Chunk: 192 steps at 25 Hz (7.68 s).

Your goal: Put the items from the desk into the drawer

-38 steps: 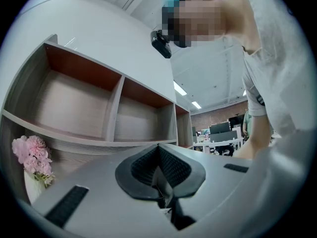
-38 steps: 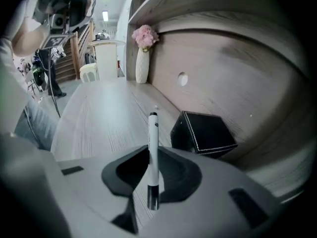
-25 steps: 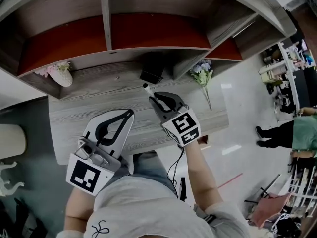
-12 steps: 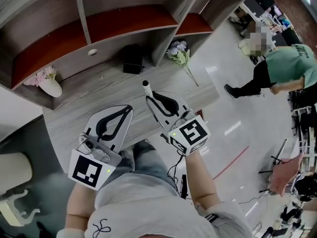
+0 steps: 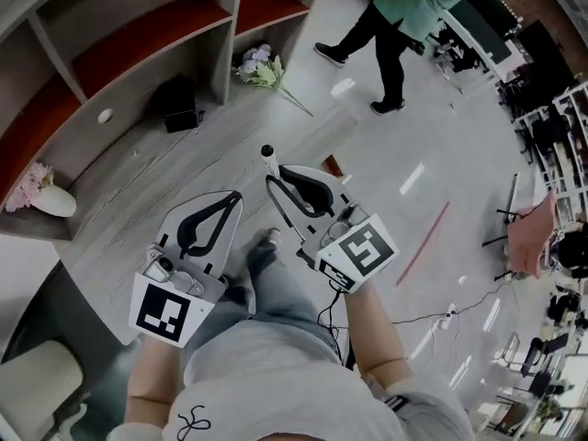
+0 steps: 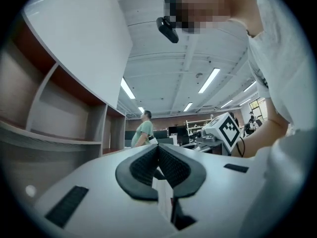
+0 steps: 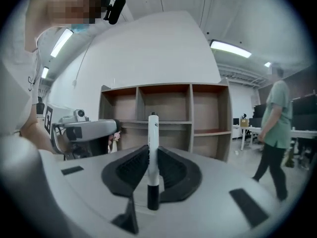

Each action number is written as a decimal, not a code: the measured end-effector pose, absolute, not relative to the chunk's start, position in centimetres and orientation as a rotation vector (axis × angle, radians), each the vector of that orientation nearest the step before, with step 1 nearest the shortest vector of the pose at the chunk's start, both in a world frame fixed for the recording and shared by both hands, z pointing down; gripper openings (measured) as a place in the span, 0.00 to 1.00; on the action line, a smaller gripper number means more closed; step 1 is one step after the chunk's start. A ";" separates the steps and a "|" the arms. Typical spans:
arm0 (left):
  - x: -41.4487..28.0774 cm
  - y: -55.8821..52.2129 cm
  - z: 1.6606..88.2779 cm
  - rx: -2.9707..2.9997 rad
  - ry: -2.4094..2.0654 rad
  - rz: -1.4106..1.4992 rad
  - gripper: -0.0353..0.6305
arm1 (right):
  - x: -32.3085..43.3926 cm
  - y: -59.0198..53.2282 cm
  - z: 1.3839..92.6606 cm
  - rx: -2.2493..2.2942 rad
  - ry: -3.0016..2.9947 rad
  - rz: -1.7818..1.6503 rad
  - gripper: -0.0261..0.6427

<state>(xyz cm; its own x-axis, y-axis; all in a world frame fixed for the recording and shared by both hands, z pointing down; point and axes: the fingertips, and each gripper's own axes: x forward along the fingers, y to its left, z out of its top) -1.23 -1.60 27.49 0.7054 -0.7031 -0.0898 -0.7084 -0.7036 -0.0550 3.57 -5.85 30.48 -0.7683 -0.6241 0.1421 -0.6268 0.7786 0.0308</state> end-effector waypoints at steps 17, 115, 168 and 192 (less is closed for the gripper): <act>16.6 -6.9 27.4 -2.972 0.858 0.151 0.07 | 22.4 -9.6 32.5 1.295 -2.671 0.120 0.14; 6.9 -5.9 27.6 -2.662 1.495 0.088 0.07 | 9.0 -11.4 38.1 0.608 -2.906 0.045 0.05; -14.6 -2.0 26.3 -2.528 1.639 0.145 0.07 | -12.9 -5.6 28.1 0.406 -3.091 0.028 0.05; -15.3 -13.7 26.7 -2.466 1.824 0.104 0.07 | -11.3 -26.2 43.2 0.463 -2.587 0.160 0.06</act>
<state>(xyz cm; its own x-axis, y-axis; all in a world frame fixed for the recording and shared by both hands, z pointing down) -15.26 -13.70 26.71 0.2923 -0.9514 -0.0975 -0.9563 -0.2919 -0.0181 -11.29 -26.19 43.18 -0.8156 -0.2940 0.4984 -0.3532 0.9352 -0.0263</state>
